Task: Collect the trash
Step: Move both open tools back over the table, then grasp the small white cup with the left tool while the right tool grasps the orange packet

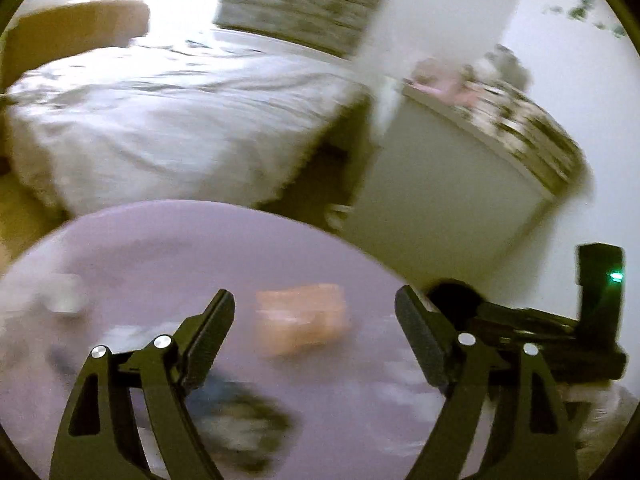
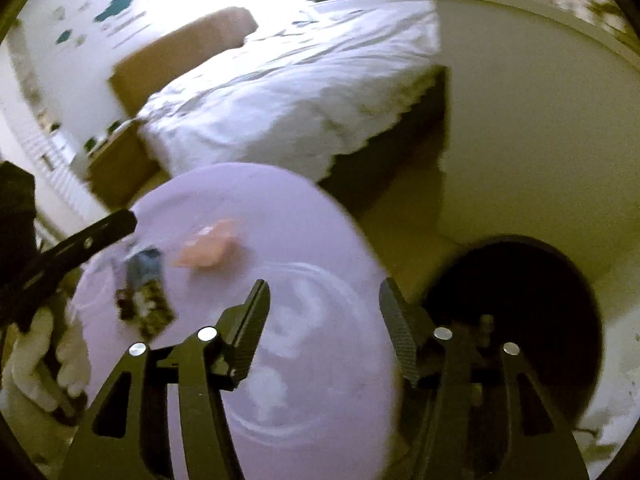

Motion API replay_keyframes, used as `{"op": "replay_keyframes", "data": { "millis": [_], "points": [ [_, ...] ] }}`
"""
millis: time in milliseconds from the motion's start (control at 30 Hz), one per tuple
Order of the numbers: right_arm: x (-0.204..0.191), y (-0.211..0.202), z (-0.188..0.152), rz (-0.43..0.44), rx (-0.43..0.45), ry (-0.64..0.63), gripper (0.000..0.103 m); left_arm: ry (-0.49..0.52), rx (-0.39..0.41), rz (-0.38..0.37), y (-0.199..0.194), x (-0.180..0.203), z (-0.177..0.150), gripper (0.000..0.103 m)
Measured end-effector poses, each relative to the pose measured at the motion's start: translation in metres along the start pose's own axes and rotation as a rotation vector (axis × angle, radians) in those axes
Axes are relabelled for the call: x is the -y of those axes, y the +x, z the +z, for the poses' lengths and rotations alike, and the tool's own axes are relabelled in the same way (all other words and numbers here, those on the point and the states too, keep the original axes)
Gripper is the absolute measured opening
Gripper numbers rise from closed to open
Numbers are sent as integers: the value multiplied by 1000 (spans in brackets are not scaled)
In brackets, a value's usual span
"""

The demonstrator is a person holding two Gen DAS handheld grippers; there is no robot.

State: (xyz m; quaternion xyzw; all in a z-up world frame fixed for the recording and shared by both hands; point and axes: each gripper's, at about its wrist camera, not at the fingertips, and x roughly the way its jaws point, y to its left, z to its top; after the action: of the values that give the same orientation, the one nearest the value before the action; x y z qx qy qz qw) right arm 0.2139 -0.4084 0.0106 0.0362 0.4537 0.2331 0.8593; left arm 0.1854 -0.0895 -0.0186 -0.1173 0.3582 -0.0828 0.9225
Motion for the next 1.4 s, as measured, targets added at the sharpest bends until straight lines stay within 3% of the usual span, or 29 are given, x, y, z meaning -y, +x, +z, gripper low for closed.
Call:
{"op": "replay_keyframes", "data": {
  "millis": [100,233,333,367,533,633,767,833,1067,1267,1400],
  "points": [
    [-31,21,10,41,-22,-27,58,-3,20,142,-9,-51,1,82],
    [-65,54,20,68,-57,-49,58,-17,-8,266,-7,-106,-2,81],
    [-81,85,26,46,-94,-52,58,-8,-54,307,4,-128,-1,80],
    [-85,95,27,38,-108,-46,58,-6,-70,308,8,-135,-2,75],
    [-100,132,32,-3,-132,-54,58,20,-134,296,26,-152,-6,63],
    [-112,142,34,-37,-114,-109,58,29,-131,291,27,-153,-11,60],
    [-127,148,36,-91,-83,-203,50,25,-117,294,26,-159,-12,37],
    [-128,148,38,-93,-77,-220,41,5,-110,272,24,-162,-12,37],
    [-117,122,38,-29,-29,-195,39,-12,-73,198,9,-156,-12,36],
    [-100,71,39,1,40,-180,39,29,-23,103,-15,-109,0,36],
    [-78,30,37,-15,85,-166,39,87,-4,20,-22,-53,5,36]
  ]
}}
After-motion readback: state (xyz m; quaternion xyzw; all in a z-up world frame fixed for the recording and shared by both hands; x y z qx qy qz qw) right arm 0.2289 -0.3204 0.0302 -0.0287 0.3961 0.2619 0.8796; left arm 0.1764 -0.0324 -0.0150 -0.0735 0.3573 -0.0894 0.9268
